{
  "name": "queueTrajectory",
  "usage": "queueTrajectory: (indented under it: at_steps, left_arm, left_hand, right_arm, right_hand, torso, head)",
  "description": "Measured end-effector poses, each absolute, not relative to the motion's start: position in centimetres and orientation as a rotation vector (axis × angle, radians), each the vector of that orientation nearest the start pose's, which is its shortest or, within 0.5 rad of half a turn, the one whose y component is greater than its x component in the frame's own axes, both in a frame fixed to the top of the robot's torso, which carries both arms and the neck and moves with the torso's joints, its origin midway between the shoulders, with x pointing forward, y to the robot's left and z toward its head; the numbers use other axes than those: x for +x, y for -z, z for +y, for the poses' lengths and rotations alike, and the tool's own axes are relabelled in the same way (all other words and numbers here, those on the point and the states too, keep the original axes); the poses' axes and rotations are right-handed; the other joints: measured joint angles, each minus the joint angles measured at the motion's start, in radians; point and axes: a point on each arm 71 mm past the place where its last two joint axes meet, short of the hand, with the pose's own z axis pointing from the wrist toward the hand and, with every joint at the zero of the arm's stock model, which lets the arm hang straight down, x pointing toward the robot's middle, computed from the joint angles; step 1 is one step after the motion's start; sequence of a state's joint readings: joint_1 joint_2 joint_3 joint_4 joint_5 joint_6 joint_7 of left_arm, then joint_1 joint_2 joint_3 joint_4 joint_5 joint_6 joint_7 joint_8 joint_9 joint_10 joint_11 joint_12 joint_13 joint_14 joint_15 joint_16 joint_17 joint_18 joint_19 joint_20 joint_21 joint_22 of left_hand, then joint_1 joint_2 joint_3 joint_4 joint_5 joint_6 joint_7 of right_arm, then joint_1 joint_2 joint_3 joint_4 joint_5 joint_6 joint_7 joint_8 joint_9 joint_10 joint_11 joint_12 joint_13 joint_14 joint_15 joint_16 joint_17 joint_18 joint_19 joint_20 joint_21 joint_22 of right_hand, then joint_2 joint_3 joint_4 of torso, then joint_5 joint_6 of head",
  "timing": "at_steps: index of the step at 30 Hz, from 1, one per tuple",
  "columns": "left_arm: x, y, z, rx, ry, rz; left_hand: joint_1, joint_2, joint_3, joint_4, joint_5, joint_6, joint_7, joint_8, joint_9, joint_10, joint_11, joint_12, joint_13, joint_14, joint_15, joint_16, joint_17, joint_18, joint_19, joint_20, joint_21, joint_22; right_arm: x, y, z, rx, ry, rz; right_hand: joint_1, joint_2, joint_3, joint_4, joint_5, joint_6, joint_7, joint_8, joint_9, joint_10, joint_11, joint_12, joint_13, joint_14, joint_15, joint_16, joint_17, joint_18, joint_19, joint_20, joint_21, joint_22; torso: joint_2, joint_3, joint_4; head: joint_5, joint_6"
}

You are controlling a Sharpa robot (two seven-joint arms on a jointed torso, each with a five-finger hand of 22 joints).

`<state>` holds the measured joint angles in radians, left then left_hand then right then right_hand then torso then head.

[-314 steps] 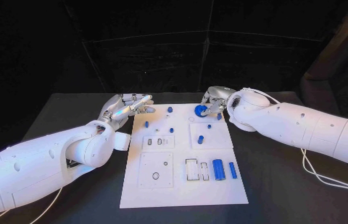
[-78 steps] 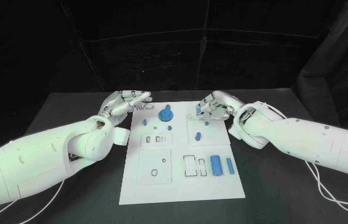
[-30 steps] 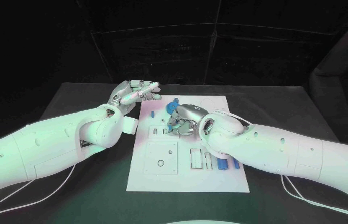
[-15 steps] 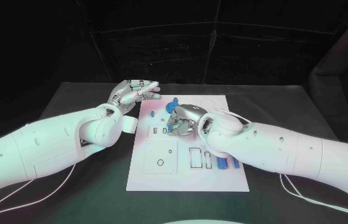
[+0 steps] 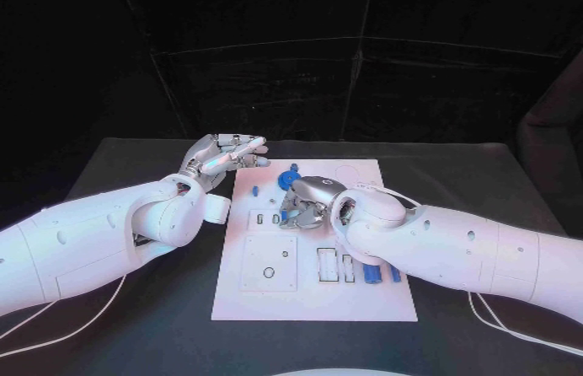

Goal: Assemble the parts on the task board

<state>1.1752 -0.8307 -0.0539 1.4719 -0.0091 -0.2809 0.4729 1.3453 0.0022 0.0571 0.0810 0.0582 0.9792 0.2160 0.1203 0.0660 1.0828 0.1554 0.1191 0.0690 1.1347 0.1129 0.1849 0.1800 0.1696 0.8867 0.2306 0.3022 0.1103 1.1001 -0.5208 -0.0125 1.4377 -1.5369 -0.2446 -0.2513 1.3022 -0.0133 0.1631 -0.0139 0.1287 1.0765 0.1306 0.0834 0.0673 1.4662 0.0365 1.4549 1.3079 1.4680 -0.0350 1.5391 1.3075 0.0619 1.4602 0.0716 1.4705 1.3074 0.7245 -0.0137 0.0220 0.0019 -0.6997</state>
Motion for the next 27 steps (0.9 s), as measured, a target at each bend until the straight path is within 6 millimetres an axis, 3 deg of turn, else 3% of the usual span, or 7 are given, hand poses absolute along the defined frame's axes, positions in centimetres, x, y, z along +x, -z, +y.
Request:
queueTrajectory:
  at_steps: [7,14,24,27]
  left_arm:
    - [49.27,19.32,21.83,-1.089,1.565,1.372]
    - [49.27,19.32,21.85,-1.089,1.565,1.373]
    - [49.27,19.33,21.88,-1.09,1.564,1.374]
    - [49.3,19.36,21.94,-1.092,1.56,1.375]
  left_hand:
    - [0.0,0.0,0.0,0.0,0.0,0.0,0.0,0.0,0.0,0.0,0.0,0.0,0.0,0.0,0.0,0.0,0.0,0.0,0.0,0.0,0.0,0.0]
    - [0.0,0.0,0.0,0.0,0.0,0.0,0.0,0.0,0.0,0.0,0.0,-0.004,0.0,0.0,0.0,0.0,0.0,0.0,0.0,0.0,0.0,0.0]
    - [0.0,0.0,0.0,0.0,0.0,0.0,0.0,0.0,0.0,0.0,0.0,-0.004,0.0,0.0,0.0,0.0,0.0,0.0,0.0,0.0,0.0,-0.001]
    - [-0.002,0.002,0.0,-0.008,0.0,0.01,-0.001,0.0,0.0,0.013,0.002,-0.004,0.001,0.017,-0.003,0.001,0.006,0.0,0.011,-0.002,0.0,-0.001]
  right_arm:
    - [46.68,22.53,-6.2,-0.243,-0.733,1.773]
    - [46.67,22.6,-6.25,-0.234,-0.726,1.767]
    - [46.45,22.48,-6.52,-0.201,-0.735,1.727]
    - [46.11,22.13,-6.81,-0.189,-0.76,1.691]
  right_hand:
    - [-0.02,-0.02,-0.014,0.007,0.0,-0.037,0.011,-0.014,-0.002,0.001,0.014,-0.017,0.0,-0.003,0.011,0.0,0.0,0.0,0.0,0.007,0.0,0.0]
    - [-0.072,-0.072,-0.079,0.052,0.048,-0.093,0.022,-0.015,-0.002,-0.003,0.025,-0.055,0.0,-0.003,0.017,0.0,0.0,0.0,-0.003,0.017,0.0,0.0]
    - [-0.079,-0.079,-0.129,0.087,0.049,-0.109,0.026,-0.015,-0.002,-0.016,0.037,-0.081,0.0,-0.003,0.024,0.0,0.0,0.0,0.0,0.021,0.0,0.0]
    - [-0.078,-0.079,-0.148,0.099,0.064,-0.109,0.026,-0.015,-0.001,-0.02,0.033,-0.081,0.0,-0.003,0.024,-0.005,0.0,0.0,0.0,0.021,0.0,0.0]
  torso:
    - [0.0,0.0,0.0]
    - [0.0,0.0003,0.0]
    - [0.0,0.0005,-0.0002]
    - [0.0,0.0011,-0.0002]
  head:
    - [-0.001,0.0]
    - [-0.002,0.001]
    - [-0.003,0.001]
    - [-0.003,0.001]
